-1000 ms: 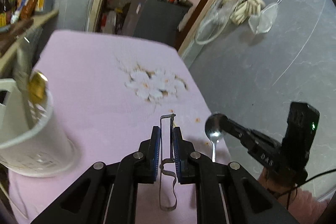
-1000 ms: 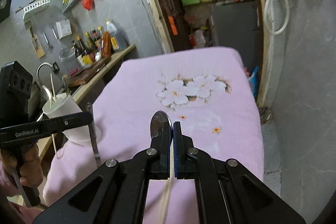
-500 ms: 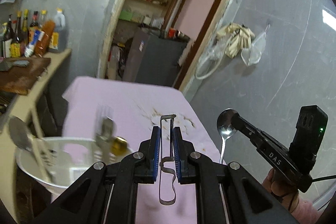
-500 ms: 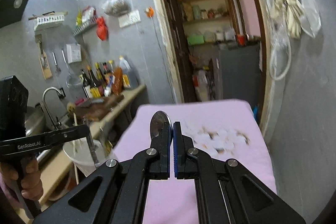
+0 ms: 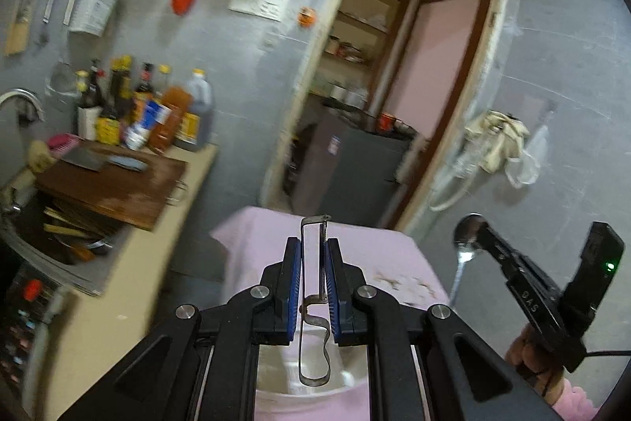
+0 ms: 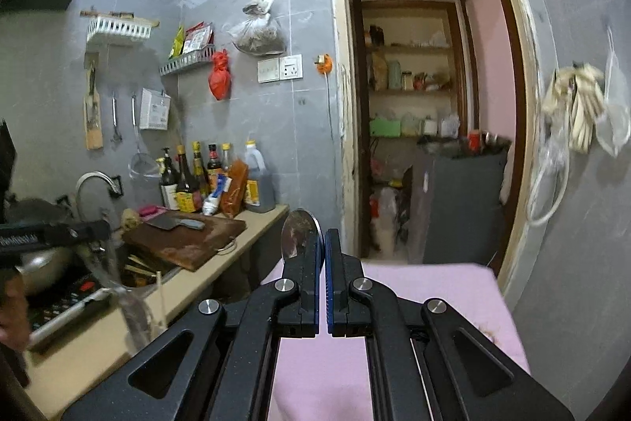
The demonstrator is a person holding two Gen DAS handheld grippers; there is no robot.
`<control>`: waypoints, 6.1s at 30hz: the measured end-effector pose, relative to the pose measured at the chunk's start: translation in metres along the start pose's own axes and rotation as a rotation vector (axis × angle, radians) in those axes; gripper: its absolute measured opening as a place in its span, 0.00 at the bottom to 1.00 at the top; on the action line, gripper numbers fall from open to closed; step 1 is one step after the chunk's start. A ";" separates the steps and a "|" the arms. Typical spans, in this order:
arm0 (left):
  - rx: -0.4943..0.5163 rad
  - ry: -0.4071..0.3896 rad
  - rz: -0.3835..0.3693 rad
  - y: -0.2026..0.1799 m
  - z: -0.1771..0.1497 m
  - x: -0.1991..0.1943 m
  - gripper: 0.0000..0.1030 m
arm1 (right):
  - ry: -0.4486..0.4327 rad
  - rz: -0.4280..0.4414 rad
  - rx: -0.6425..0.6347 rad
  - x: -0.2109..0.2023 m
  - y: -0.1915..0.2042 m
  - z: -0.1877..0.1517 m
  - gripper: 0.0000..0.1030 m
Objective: Organize utensils
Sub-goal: 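Carry the wire clip and large spoon over the white caddy with both tools, then open both tools to drop the clip and spoon into the caddy, then move both tools back toward the two remaining wooden chopsticks, then grasp one wooden chopstick with the left tool while the right tool grasps the other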
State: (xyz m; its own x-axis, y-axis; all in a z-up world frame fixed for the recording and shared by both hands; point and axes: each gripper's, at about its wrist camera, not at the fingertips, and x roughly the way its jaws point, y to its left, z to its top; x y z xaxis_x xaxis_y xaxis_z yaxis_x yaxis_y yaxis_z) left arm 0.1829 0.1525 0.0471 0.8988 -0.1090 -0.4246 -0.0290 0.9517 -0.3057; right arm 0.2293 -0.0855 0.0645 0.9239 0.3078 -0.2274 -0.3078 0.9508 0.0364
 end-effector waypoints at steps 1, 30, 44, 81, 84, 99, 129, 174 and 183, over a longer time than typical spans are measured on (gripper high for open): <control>0.003 -0.009 0.021 0.006 0.001 0.001 0.11 | -0.008 -0.010 -0.013 0.002 0.004 0.000 0.02; 0.041 -0.031 0.096 0.007 -0.036 0.031 0.11 | 0.035 -0.036 -0.181 0.024 0.049 -0.048 0.02; 0.010 0.067 0.081 0.016 -0.048 0.034 0.12 | 0.097 -0.002 -0.149 0.021 0.048 -0.067 0.12; 0.140 -0.056 0.014 -0.117 -0.084 0.041 0.98 | -0.006 -0.234 0.140 -0.101 -0.118 -0.062 0.97; 0.145 0.000 -0.005 -0.135 -0.099 0.054 0.98 | 0.036 -0.270 0.144 -0.105 -0.142 -0.077 0.97; 0.187 0.230 -0.013 -0.193 -0.165 0.130 0.98 | 0.335 -0.263 0.185 -0.075 -0.232 -0.175 0.97; 0.086 0.495 0.073 -0.165 -0.211 0.181 0.98 | 0.687 -0.137 0.030 -0.010 -0.198 -0.239 0.97; 0.206 0.677 -0.115 -0.251 -0.222 0.242 0.12 | 0.655 0.020 0.181 0.025 -0.276 -0.235 0.66; 0.142 0.723 -0.155 -0.234 -0.220 0.236 0.09 | 0.685 0.077 0.126 0.051 -0.275 -0.221 0.46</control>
State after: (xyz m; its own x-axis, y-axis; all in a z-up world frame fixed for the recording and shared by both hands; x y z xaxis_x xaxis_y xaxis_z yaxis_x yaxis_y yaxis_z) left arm 0.3059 -0.1589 -0.1691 0.3755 -0.3599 -0.8541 0.1754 0.9325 -0.3158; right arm 0.3103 -0.3392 -0.1721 0.5361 0.3216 -0.7805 -0.2997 0.9369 0.1802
